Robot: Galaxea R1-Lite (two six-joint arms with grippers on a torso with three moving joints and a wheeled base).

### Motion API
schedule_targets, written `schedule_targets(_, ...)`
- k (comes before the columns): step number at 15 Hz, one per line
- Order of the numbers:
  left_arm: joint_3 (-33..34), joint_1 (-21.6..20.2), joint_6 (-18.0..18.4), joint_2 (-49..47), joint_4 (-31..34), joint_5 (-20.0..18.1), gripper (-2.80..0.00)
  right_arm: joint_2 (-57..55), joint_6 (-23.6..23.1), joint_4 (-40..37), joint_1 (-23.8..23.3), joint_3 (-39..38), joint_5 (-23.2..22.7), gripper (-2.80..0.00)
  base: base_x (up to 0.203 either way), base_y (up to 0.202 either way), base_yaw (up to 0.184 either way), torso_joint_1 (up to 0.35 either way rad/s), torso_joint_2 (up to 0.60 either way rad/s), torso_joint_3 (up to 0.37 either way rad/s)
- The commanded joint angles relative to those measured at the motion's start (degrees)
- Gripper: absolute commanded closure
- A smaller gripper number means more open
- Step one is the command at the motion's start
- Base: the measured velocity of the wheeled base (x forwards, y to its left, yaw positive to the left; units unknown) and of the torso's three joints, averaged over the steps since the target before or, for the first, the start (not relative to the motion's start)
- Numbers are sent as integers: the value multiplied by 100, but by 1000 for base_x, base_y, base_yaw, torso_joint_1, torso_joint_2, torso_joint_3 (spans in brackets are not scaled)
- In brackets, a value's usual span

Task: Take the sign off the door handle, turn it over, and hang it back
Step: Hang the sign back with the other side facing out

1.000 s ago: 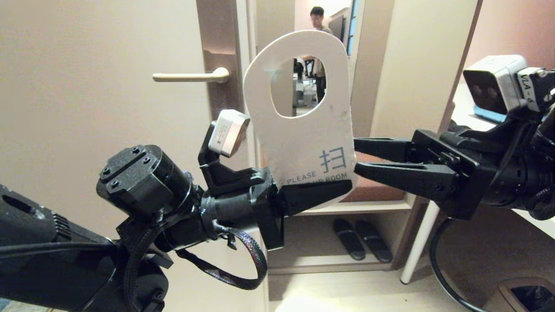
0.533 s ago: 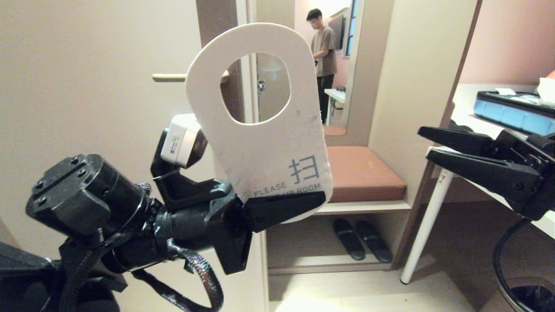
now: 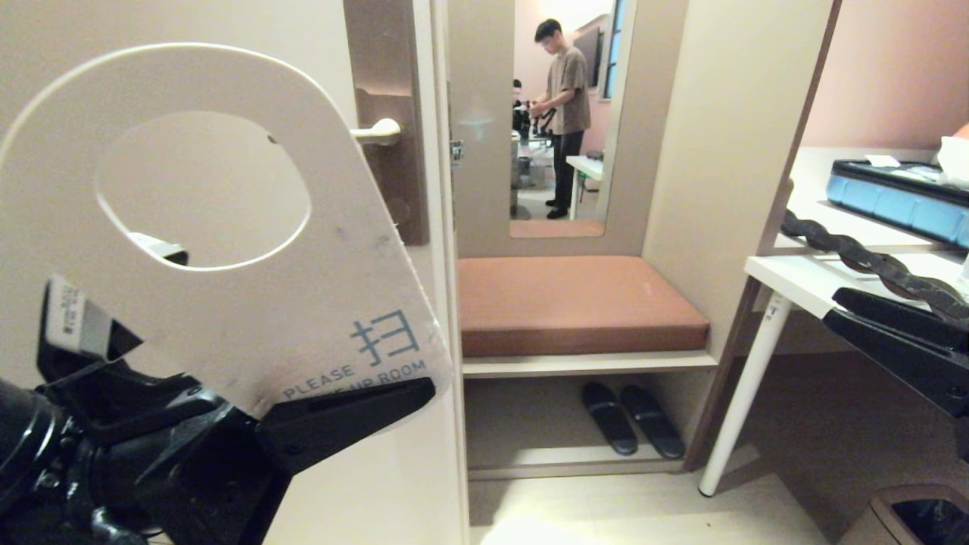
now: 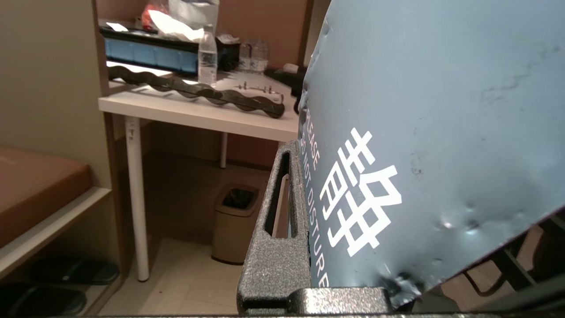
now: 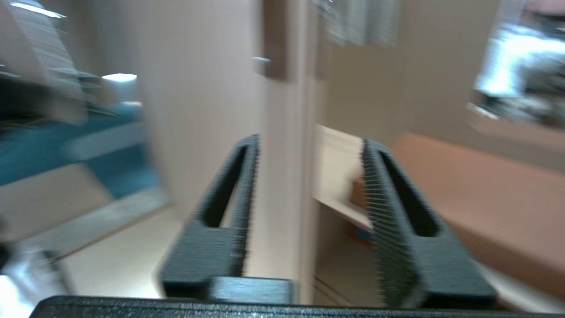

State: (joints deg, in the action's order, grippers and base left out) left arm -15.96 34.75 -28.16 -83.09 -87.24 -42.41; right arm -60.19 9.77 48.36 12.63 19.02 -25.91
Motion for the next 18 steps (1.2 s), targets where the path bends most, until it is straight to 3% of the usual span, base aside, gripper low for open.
schedule_targets(1, 289, -235, -23, 525, -249, -22, 0, 106, -79, 40, -260, -437, 536, 0, 0, 0, 0, 0, 0, 0)
schedule_targets(4, 632, -652, -14, 810, -249, -22, 0, 444, -113, 23, -1018, -908, 752, 0, 0, 0, 0, 0, 0, 0)
schedule_targets(8, 953, -1206, 85, 984, -234, -22, 0, 1425, -404, -111, -1352, -1846, 881, 0, 0, 0, 0, 0, 0, 0)
schedule_targets(12, 1122, -1550, 153, 1042, -220, -22, 0, 2468, -686, -1738, -1384, -1897, 1894, 0, 0, 0, 0, 0, 0, 0)
schedule_targets(18, 1424, -1673, 209, 1225, -75, -13, 0, 4840, -992, -4986, -1340, -1696, 2370, 0, 0, 0, 0, 0, 0, 0)
